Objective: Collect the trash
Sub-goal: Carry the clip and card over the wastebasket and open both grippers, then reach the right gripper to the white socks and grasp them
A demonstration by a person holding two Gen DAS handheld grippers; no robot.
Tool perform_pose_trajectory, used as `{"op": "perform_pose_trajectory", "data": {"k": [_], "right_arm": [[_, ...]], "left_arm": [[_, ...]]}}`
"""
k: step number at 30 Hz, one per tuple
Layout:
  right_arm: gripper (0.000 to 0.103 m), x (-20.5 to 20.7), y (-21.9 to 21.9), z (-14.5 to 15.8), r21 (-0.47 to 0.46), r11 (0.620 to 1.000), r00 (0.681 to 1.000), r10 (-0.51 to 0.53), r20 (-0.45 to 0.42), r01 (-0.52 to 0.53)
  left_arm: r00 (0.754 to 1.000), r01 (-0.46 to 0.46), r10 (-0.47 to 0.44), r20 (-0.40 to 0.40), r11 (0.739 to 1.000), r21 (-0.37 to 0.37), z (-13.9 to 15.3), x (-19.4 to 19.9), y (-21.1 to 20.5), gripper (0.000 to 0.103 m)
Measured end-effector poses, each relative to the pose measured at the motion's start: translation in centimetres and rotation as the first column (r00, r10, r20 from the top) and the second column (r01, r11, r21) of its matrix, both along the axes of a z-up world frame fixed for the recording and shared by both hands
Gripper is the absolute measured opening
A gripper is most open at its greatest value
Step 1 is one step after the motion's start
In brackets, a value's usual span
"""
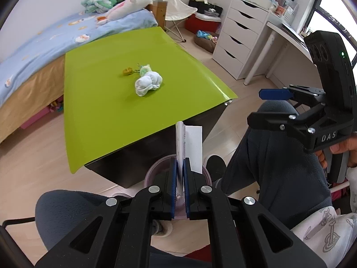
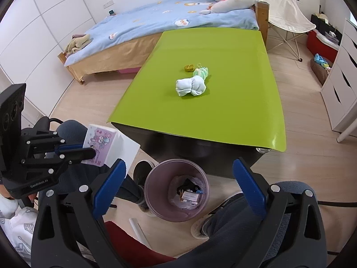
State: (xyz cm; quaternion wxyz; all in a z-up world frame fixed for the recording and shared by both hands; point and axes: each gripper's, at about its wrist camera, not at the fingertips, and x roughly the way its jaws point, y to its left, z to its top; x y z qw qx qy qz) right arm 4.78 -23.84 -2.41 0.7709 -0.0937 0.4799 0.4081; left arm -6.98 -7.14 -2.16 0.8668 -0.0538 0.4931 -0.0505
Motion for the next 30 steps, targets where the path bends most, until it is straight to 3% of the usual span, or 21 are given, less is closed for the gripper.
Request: {"op": "perform_pose_trajectory", "data": {"k": [5, 6, 10, 11, 20, 30], "right_arm": [[0.096, 0.2, -0.4, 0.3, 0.011, 1.000, 1.000, -0.008, -0.002, 0.008], [0.096, 0.3, -0.4, 0.3, 0.012, 1.000, 1.000, -0.009, -0.003, 0.009], [0.097, 0.3, -0.5, 0.3, 0.015, 1.000, 1.000, -0.010, -0.004, 0.010], [0.097, 0.3, -0.4, 0.3, 0.016, 1.000, 1.000, -0.010, -0.004, 0.010], [0.098, 0.3, 0.2, 0.3, 0.020, 1.000, 1.000, -0.001, -0.008, 0.002], [0.099, 0.2, 0.9, 0.2, 0.021, 1.000, 1.000, 0.014, -0.011, -0.014]], "left_arm": [[1.000, 0.024, -0.024, -0.013, 1.000, -0.006, -0.2, 0.3, -0.5, 0.013], [0.999, 0.026, -0.026, -0.020, 1.000, -0.002, -0.3, 0.4, -0.6, 0.019], [1.000, -0.004, 0.004, -0.008, 1.000, -0.010, -0.7, 0.5, -0.2, 0.085], [1.000, -0.018, 0.018, 0.011, 1.000, -0.006, -0.5, 0.4, 0.0, 0.091], [0.993, -0.098, 0.096, 0.064, 0.995, 0.028, -0.2, 0.4, 1.3, 0.095], [0.985, -0.155, 0.155, 0.077, 0.988, 0.003, 0.1, 0.4, 3.1, 0.095]]}}
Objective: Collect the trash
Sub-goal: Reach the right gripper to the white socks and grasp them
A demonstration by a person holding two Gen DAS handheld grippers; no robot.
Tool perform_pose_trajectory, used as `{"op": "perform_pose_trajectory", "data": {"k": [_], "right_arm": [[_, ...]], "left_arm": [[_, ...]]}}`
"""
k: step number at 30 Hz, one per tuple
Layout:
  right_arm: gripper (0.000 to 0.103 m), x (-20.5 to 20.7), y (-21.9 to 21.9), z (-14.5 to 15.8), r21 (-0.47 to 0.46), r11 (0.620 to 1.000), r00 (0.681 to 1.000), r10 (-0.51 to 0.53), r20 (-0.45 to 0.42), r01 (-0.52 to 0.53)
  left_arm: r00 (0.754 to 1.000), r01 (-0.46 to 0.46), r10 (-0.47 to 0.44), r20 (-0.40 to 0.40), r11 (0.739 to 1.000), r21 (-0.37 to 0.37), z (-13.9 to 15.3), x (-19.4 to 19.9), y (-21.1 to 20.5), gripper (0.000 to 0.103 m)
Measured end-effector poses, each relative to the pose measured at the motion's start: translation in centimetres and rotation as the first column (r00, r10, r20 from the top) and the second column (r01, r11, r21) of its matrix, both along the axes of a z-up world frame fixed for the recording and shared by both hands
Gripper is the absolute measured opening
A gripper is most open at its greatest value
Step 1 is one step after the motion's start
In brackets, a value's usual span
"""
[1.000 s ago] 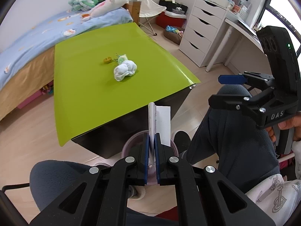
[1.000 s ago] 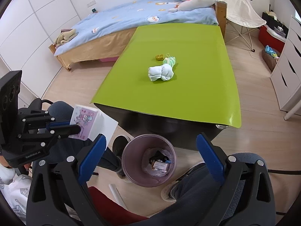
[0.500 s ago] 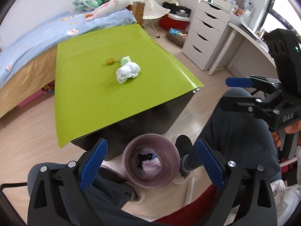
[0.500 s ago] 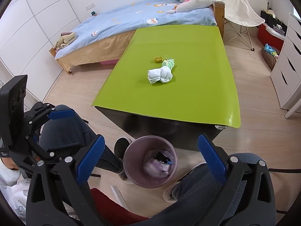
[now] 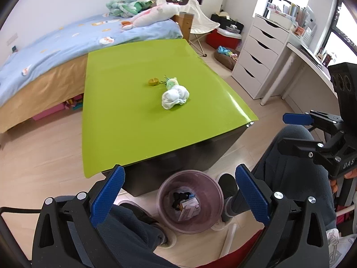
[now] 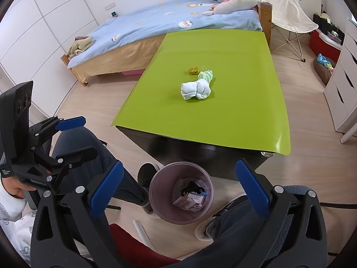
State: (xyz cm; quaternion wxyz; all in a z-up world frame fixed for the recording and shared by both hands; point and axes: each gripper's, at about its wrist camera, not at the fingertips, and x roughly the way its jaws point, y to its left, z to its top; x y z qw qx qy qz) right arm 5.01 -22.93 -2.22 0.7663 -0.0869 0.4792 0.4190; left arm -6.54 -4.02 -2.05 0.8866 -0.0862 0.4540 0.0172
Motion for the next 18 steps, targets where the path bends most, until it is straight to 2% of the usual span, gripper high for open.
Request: {"op": "perform_pose_trajectory", "data": {"k": [8, 18], "right_arm": [[0.099, 1.1, 1.5, 0.0, -0.001, 1.000, 1.000, 0.017, -0.001, -0.017], [0.099, 5.2, 6.0, -0.1, -0.015, 0.998, 0.999, 0.054, -0.005, -0.054]], "left_arm": [[0.999, -0.035, 0.035, 0.003, 0.999, 0.010, 0.1, 1.1, 1.7, 0.095], [0.998, -0.068, 0.068, 0.019, 0.998, 0.004, 0.6, 2.7, 4.0, 0.095]]}}
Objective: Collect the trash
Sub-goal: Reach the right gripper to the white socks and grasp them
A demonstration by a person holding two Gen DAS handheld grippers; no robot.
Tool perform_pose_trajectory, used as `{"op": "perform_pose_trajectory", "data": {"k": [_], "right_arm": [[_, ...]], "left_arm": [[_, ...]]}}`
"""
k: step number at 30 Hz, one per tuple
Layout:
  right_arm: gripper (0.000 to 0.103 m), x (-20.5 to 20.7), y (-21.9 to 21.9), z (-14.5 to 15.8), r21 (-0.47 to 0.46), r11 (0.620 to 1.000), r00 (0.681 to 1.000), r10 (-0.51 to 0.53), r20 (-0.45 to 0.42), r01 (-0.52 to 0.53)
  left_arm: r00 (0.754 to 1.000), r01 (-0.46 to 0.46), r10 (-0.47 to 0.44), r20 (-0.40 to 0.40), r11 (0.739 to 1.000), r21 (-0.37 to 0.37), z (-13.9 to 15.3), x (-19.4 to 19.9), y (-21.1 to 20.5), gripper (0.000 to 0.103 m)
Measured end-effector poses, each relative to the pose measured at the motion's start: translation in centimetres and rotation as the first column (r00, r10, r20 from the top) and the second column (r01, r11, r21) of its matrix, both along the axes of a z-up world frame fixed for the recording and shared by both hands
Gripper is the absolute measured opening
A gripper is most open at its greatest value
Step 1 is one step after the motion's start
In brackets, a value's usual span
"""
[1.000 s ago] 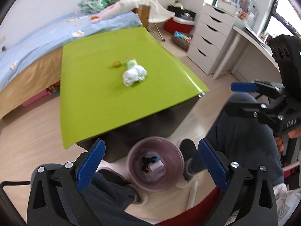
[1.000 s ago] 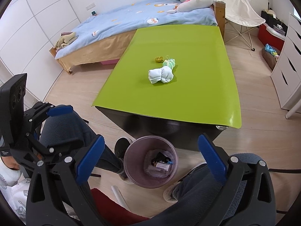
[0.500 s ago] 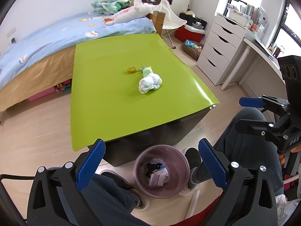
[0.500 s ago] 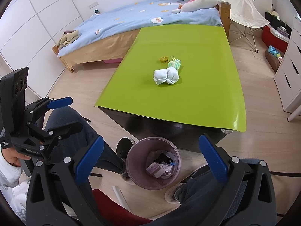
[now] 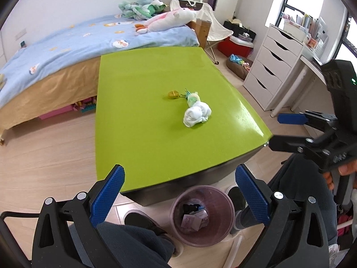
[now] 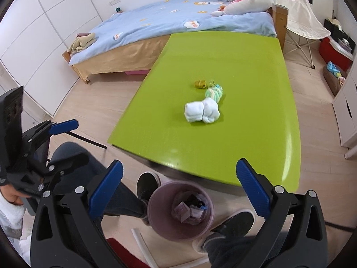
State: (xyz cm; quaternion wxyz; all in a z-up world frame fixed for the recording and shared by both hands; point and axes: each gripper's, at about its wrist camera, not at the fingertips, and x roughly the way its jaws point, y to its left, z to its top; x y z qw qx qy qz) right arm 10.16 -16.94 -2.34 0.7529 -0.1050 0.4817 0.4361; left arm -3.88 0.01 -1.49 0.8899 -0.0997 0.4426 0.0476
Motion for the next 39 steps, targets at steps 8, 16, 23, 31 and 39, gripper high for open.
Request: {"op": "perform_pose_trajectory", "data": {"k": [8, 16, 23, 31, 39], "right_arm": [[0.099, 3.9, 4.7, -1.7, -0.054, 0.997, 0.999, 0.047, -0.010, -0.048], [0.099, 8.0, 8.9, -5.8, -0.145, 0.986, 0.996, 0.071, -0.061, -0.079], [0.099, 10.2, 11.3, -9.5, -0.222, 0.968, 0.989, 0.091, -0.113, -0.114], [0.078, 11.0, 12.3, -11.4, -0.232, 0.965, 0.987, 0.092, -0.133, -0.121], [0.044, 10.7, 12.0, -10.6, -0.217, 0.968, 0.990, 0.104, -0.099, -0.124]], "left_arm": [[1.000, -0.004, 0.004, 0.000, 1.000, -0.003, 0.1, 0.7, 0.7, 0.095], [1.000, -0.014, 0.014, -0.008, 1.000, -0.008, 0.0, 1.2, 1.7, 0.095], [0.999, -0.031, 0.030, -0.020, 0.999, -0.019, -0.5, 1.4, 2.3, 0.095], [0.998, -0.046, 0.045, -0.039, 0.998, -0.035, -1.1, 1.5, 3.0, 0.095], [0.999, -0.035, 0.034, -0.041, 0.998, -0.043, -1.2, 2.3, 2.9, 0.095]]}}
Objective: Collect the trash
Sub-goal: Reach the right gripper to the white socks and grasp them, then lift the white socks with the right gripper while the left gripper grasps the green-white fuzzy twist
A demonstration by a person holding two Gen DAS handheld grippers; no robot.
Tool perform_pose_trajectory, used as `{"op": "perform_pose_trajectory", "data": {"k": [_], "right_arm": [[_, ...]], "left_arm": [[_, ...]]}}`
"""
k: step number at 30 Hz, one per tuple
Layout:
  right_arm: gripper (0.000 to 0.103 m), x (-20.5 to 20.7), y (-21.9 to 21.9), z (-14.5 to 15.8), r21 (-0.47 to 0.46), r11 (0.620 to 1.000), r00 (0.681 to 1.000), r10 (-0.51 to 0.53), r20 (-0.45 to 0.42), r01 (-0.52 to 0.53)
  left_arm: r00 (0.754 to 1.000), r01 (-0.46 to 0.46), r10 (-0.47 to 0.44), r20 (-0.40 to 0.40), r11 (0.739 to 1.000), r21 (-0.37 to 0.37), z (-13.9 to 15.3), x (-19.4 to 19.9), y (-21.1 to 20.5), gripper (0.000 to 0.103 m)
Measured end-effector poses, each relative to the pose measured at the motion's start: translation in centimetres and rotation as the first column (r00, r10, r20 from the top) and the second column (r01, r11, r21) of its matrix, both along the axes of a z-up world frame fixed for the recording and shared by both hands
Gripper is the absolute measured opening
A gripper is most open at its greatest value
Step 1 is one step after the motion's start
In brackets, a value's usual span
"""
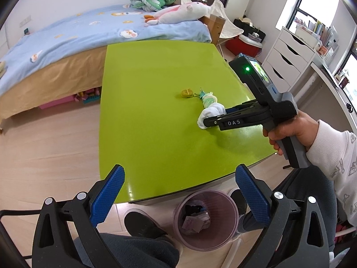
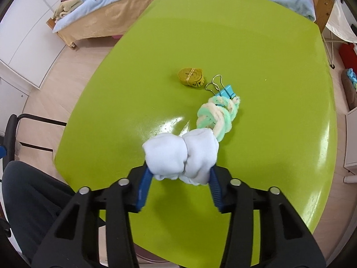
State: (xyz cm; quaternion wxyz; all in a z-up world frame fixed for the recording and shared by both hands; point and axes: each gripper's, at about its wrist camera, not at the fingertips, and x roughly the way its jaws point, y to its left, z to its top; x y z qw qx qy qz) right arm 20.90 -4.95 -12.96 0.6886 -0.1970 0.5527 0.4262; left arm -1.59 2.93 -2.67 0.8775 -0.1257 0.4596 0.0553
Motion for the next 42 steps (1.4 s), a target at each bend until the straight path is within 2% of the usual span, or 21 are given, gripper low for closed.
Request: {"op": "perform_pose_trajectory", "data": {"k": [9, 21, 27, 34, 42], "right_arm": [[0.042, -1.0, -3.5, 3.4, 0.091, 0.994, 0.998, -0.058, 0.011, 0.057], [0.043, -1.5, -8.4, 4.9, 0.091, 0.987, 0.991, -0.132, 0.025, 0.129], [0.043, -1.3, -9.6, 5.3, 0.095, 0.985, 0.989, -0.145, 0.029, 0.142], [0.043, -1.1, -10.6, 5.5, 0.098, 0.983, 0.987, -0.158, 0.031, 0.154], [0.043, -0.8, -11.4, 5.3, 0.100, 0.981, 0.986, -0.168, 0.023, 0.164]], "left_arm": [[0.998, 0.056, -0.056, 0.023, 0.998, 0.026, 0.9, 2.9, -0.9, 0.095], [0.991, 0.136, -0.136, -0.010, 0.991, 0.011, 0.5, 10.6, -1.9, 0.095], [0.988, 0.134, -0.134, -0.082, 0.991, -0.002, -1.4, 14.9, -2.0, 0.095], [0.981, 0.088, -0.096, -0.168, 0.995, -0.050, -4.3, 19.1, -2.0, 0.095], [0.973, 0.052, -0.064, -0.220, 0.997, -0.056, -7.2, 21.5, -3.2, 0.095]]}}
